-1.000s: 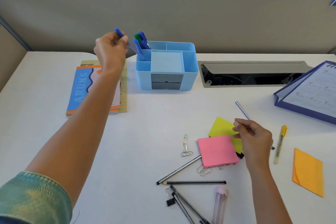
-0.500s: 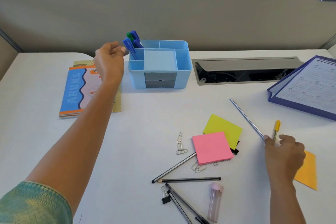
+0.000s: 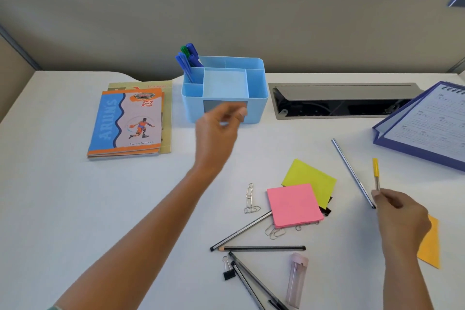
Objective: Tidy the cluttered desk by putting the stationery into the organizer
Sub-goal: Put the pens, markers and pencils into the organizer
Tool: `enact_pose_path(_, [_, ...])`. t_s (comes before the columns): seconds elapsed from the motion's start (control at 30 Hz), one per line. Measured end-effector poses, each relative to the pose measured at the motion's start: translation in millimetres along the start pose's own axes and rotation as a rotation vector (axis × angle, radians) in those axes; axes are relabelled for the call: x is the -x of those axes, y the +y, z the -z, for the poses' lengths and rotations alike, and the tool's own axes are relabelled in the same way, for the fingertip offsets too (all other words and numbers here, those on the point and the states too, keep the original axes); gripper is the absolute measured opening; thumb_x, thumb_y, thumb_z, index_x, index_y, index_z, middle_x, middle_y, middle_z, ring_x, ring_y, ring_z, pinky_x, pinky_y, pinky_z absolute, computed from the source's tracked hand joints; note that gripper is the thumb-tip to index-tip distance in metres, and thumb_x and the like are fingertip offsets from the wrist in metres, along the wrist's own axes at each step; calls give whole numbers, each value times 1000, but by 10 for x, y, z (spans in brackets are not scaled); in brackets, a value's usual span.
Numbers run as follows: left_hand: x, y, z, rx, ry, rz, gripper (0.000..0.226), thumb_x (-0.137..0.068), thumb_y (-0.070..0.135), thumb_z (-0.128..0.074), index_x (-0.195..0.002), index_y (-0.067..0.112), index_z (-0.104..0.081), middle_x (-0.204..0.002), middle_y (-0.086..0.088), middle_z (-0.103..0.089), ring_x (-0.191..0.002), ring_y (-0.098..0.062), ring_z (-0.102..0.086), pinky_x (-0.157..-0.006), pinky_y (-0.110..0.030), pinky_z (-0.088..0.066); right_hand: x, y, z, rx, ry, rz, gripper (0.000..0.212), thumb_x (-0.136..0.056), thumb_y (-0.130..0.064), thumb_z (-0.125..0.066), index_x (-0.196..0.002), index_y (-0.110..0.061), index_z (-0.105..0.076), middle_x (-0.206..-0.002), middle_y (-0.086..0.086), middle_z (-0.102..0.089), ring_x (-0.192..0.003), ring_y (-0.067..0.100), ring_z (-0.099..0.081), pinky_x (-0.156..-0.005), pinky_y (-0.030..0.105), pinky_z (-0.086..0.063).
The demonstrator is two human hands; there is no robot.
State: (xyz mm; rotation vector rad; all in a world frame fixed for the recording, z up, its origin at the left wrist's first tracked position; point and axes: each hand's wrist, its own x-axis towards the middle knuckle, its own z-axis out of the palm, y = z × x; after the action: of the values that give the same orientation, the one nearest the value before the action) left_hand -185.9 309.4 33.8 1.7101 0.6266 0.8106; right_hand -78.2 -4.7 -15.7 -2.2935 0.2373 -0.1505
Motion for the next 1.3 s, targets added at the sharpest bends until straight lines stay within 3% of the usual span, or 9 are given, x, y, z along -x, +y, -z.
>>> enact_pose_path(0.13, [177, 31, -197, 195, -303, 317, 15, -86, 27, -72, -95, 15, -74, -86, -2, -76, -81, -16, -73, -81, -33, -58, 369, -424, -192, -243, -226, 141, 9, -83, -16, -71, -91, -20, -73, -81, 2, -71, -77, 22, -66, -78, 28, -51])
enact_pose_path(0.23, [242, 47, -286, 236, -372, 415, 26, -81, 26, -76, -102, 11, -72, -89, -7, -76, -84, -18, -73, -79, -30, -58, 663, -781, -386, -302, -398, 310, 12, -83, -13, -72, -91, -22, -74, -87, -5, -71, -77, 7, -65, -72, 13, -48])
enact_pose_path(0.3, [246, 62, -277, 249, -367, 439, 26, -82, 22, -76, -104, 8, -71, -90, -9, -76, -84, -19, -74, -77, -28, -59, 794, -938, -487, -319, -478, 356, 10, -83, -15, -73, -91, -20, -75, -87, -6, -70, -77, 4, -65, -68, 11, -47])
enact_pose_path(0.53, [45, 119, 55, 322, -265, 457, 14, -87, 11, -69, -97, 2, -71, -79, -7, -73, -68, -10, -70, -69, -23, -59, 928, -1157, -605, -415, -633, 291, 11, -83, -15, -73, -90, -24, -75, -78, -5, -73, -66, 10, -65, -62, 16, -50])
enact_pose_path(0.7, [-476, 188, 538, 313, 19, 340, 11, -91, 13, -65, -94, 4, -69, -81, -5, -70, -68, -8, -69, -69, -19, -56, 896, -1104, -602, -416, -623, 190, 17, -84, -5, -69, -86, -21, -75, -70, 0, -72, -63, 14, -68, -63, 20, -53])
enact_pose_path(0.93, [-1209, 95, 1076, 215, 457, 201, 12, -85, 17, -72, -90, 7, -67, -80, -7, -70, -71, -11, -66, -75, -29, -60, 905, -833, -480, -352, -574, 88, 16, -83, -7, -70, -83, -22, -76, -69, 1, -73, -60, 15, -69, -68, 27, -49])
enact_pose_path(1.0, [-1308, 23, 1058, 137, 470, 186, 12, -83, 18, -73, -89, 8, -69, -79, -6, -70, -70, -12, -66, -74, -30, -60, 918, -805, -469, -344, -564, 80, 16, -83, -7, -70, -83, -22, -76, -69, 1, -72, -61, 15, -69, -67, 27, -50])
enact_pose_path(1.13, [-1364, -119, 916, 24, 453, 197, 7, -82, 23, -76, -82, 19, -69, -73, 3, -71, -68, -9, -68, -74, -32, -61, 943, -804, -466, -333, -560, 89, 18, -83, -8, -71, -81, -25, -75, -66, -1, -71, -61, 13, -69, -49, 15, -47])
enact_pose_path(1.3, [-1311, -288, 761, -62, 352, 244, 11, -81, 29, -77, -87, 22, -71, -85, 0, -74, -83, -14, -72, -82, -37, -59, 1079, -802, -429, -248, -665, 187, 22, -82, -1, -69, -80, -22, -75, -66, -10, -71, -58, 7, -66, -51, 8, -43])
